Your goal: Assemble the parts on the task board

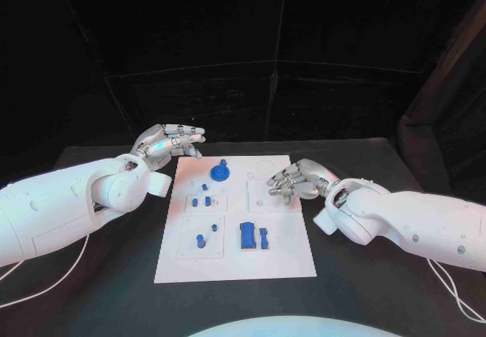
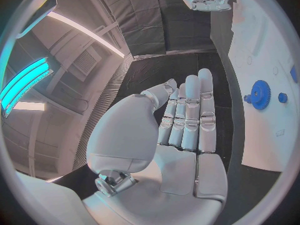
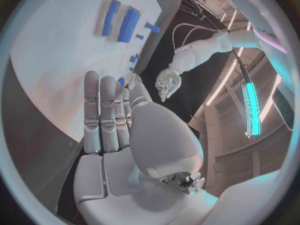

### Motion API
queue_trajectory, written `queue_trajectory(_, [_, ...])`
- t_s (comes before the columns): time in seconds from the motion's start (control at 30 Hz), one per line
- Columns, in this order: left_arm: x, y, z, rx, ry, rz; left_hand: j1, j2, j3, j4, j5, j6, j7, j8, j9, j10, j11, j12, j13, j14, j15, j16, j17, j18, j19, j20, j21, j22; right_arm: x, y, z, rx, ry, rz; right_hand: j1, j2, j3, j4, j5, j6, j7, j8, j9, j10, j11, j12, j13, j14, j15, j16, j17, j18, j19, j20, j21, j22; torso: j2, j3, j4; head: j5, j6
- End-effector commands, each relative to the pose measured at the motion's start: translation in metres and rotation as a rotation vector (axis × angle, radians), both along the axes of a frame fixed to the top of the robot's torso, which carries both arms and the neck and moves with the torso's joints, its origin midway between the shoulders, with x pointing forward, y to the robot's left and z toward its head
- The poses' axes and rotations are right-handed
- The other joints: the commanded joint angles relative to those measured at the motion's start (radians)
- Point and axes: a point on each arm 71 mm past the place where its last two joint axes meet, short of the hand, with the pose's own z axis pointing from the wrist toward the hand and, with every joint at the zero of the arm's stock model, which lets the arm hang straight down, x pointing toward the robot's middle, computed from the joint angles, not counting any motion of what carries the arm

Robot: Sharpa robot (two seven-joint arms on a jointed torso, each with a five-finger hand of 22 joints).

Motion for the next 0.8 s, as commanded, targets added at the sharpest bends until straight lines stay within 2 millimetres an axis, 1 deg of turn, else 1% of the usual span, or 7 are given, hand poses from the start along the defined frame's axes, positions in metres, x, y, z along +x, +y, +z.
queue_trajectory(0.03, [0.004, 0.002, 0.0, -0.02, -0.03, 0.029, -0.011, 0.002, 0.017, 0.004, 0.003, -0.003, -0.001, 0.005, -0.002, 0.0, 0.008, -0.039, -0.009, -0.03, 0.012, -0.131, -0.062, 0.009, -0.05, 0.013, -0.054, -0.036, 0.018, -0.009, 0.009, 0.276, -0.002, -0.044, 0.028, 0.018, 0.004, -0.024, -0.013, -0.009, 0.014, -0.01, -0.027, 0.015, 0.024, -0.108, -0.156, -0.097, 0.039, -0.168, -0.107, -0.006, -0.096, 0.029, -0.116, -0.065, -0.025, -0.0041, -0.0032, 0.003, 0.018])
queue_trajectory(0.17, [0.011, 0.006, -0.006, -0.016, -0.035, 0.054, -0.02, 0.002, 0.037, 0.013, 0.003, -0.007, -0.001, -0.003, -0.002, 0.018, 0.02, -0.119, -0.009, -0.033, 0.034, -0.321, -0.142, 0.005, -0.105, 0.041, -0.136, -0.101, 0.046, -0.015, 0.013, 0.343, -0.04, -0.089, 0.01, 0.04, -0.014, -0.048, -0.011, -0.021, 0.017, -0.007, -0.077, 0.055, 0.04, -0.211, -0.365, -0.094, 0.072, -0.355, -0.26, -0.004, -0.11, 0.067, -0.223, -0.139, -0.04, -0.0053, -0.0115, 0.012, 0.043])
queue_trajectory(0.3, [0.018, 0.007, -0.011, -0.015, -0.039, 0.093, -0.033, -0.011, 0.04, 0.022, 0.003, -0.016, 0.002, -0.02, -0.003, 0.025, 0.033, -0.187, -0.009, -0.048, 0.065, -0.451, -0.19, 0.0, -0.196, 0.076, -0.239, -0.179, 0.065, -0.017, 0.012, 0.387, -0.066, -0.127, -0.022, 0.046, -0.027, -0.083, 0.081, -0.02, 0.019, -0.008, -0.121, 0.052, 0.055, -0.226, -0.508, -0.068, 0.086, -0.461, -0.357, 0.007, -0.09, 0.089, -0.303, -0.199, -0.051, -0.0043, -0.0149, 0.016, 0.07])
queue_trajectory(0.43, [0.025, 0.007, -0.02, 0.002, -0.049, 0.16, -0.041, -0.023, 0.016, 0.031, 0.003, -0.028, 0.004, -0.049, -0.004, 0.003, 0.053, -0.263, -0.009, -0.095, 0.109, -0.582, -0.247, 0.012, -0.287, 0.127, -0.345, -0.271, 0.081, -0.015, 0.009, 0.419, -0.077, -0.17, -0.114, 0.038, -0.061, -0.078, -0.084, -0.054, 0.016, -0.008, -0.163, -0.029, 0.078, -0.23, -0.606, -0.094, 0.119, -0.546, -0.435, 0.001, -0.088, 0.122, -0.397, -0.268, -0.067, 0.0021, -0.0191, 0.026, 0.087])
queue_trajectory(0.67, [0.025, -0.001, -0.034, 0.022, -0.011, 0.153, -0.053, -0.022, -0.082, 0.059, 0.002, -0.045, -0.018, -0.105, -0.004, -0.064, 0.093, -0.336, -0.008, -0.147, 0.147, -0.69, -0.289, 0.007, -0.465, 0.161, -0.415, -0.38, 0.09, -0.007, 0.002, 0.373, -0.068, -0.189, -0.207, 0.016, -0.102, -0.054, -0.075, -0.093, 0.019, -0.007, -0.199, -0.099, 0.09, -0.228, -0.639, -0.163, 0.151, -0.574, -0.501, 0.006, -0.149, 0.162, -0.533, -0.362, -0.079, 0.0094, -0.0217, 0.03, 0.102])
queue_trajectory(0.7, [0.025, -0.001, -0.034, 0.022, -0.011, 0.153, -0.425, 0.061, -0.184, 0.092, -0.062, -0.326, -0.063, -0.186, -0.068, -0.342, 0.032, -0.397, -0.07, -0.417, 0.092, -0.715, -0.36, -0.05, -0.629, 0.072, -0.471, -0.436, 0.09, -0.007, 0.002, 0.373, -0.068, -0.189, -0.6, -0.025, -0.011, 0.016, -0.127, -0.357, -0.034, -0.069, -0.281, -0.382, 0.037, -0.289, -0.701, -0.441, 0.101, -0.636, -0.521, -0.052, -0.396, 0.079, -0.565, -0.406, -0.069, 0.0037, -0.0202, 0.03, 0.098])
queue_trajectory(0.8, [0.023, -0.002, -0.035, 0.023, -0.011, 0.16, -0.516, 0.061, -0.221, 0.092, -0.062, -0.396, -0.078, -0.186, -0.068, -0.417, 0.017, -0.397, -0.07, -0.487, 0.079, -0.731, -0.36, -0.05, -0.688, 0.053, -0.471, -0.461, 0.088, -0.006, 0.002, 0.382, -0.069, -0.197, -0.706, -0.035, 0.005, 0.016, -0.127, -0.425, -0.045, -0.069, -0.281, -0.455, 0.027, -0.289, -0.701, -0.515, 0.09, -0.636, -0.594, -0.052, -0.461, 0.063, -0.587, -0.426, -0.076, 0.0087, -0.0146, 0.035, 0.107])
